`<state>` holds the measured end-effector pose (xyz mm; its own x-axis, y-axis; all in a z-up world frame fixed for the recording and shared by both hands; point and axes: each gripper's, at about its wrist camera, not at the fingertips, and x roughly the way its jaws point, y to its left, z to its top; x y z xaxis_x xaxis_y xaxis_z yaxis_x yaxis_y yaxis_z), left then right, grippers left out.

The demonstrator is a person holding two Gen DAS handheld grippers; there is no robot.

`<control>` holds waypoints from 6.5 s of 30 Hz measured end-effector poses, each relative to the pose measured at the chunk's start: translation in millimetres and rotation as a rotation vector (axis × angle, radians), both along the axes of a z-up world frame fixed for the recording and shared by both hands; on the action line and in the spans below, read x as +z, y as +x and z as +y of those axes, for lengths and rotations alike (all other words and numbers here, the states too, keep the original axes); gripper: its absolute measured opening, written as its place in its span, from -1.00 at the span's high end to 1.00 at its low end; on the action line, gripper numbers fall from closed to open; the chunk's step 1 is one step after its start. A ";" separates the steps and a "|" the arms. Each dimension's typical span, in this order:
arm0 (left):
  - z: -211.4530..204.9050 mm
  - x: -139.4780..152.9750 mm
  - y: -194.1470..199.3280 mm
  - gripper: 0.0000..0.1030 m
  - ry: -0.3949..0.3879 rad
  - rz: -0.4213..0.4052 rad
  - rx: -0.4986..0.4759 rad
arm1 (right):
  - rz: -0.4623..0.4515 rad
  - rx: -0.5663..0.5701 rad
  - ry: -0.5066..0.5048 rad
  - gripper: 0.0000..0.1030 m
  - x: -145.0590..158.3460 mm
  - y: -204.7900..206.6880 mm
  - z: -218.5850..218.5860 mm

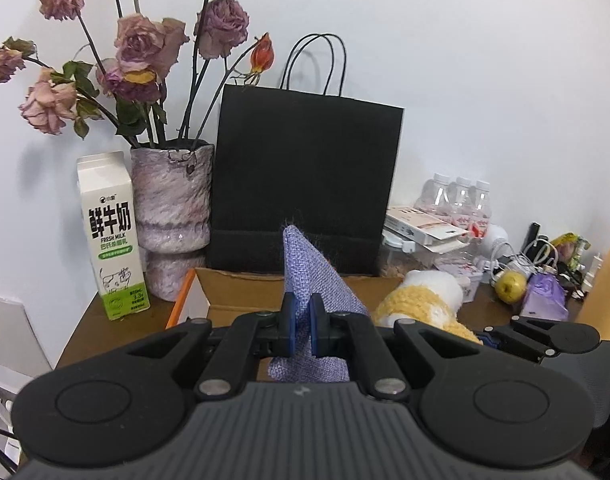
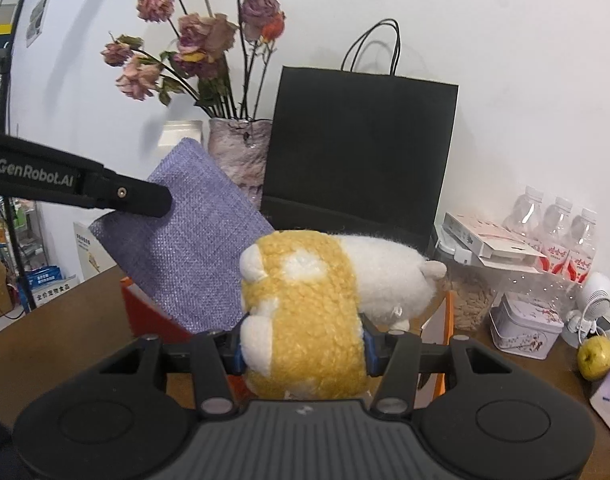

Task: Organize objects
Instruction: 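Carry the lilac pouch with the left tool over the red box while the right tool carries the plush toy, then open the left tool to drop the pouch into the box while the right tool releases the toy, then withdraw both tools from the box back over the table, then grasp the braided black cable with the left tool while the right tool grasps the red rose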

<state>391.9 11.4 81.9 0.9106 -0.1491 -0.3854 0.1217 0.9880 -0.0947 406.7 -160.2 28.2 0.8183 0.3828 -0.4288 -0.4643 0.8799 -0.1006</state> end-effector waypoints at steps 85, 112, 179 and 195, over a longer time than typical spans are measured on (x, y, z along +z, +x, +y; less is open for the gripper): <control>16.8 -6.5 -104.7 -1.00 0.028 0.078 0.204 | 0.076 -0.062 -0.015 -1.00 13.5 -104.3 -2.7; 10.4 -62.3 -205.2 -1.00 0.031 0.122 0.236 | 0.101 -0.045 -0.017 -1.00 -31.2 -204.4 -28.8; -67.7 -153.5 -241.5 -1.00 0.119 0.281 0.129 | 0.151 -0.109 -0.048 -0.96 -92.2 -174.7 -127.6; -67.5 -154.1 -242.7 -1.00 0.118 0.279 0.116 | 0.120 -0.100 -0.007 0.24 -87.3 -185.4 -122.1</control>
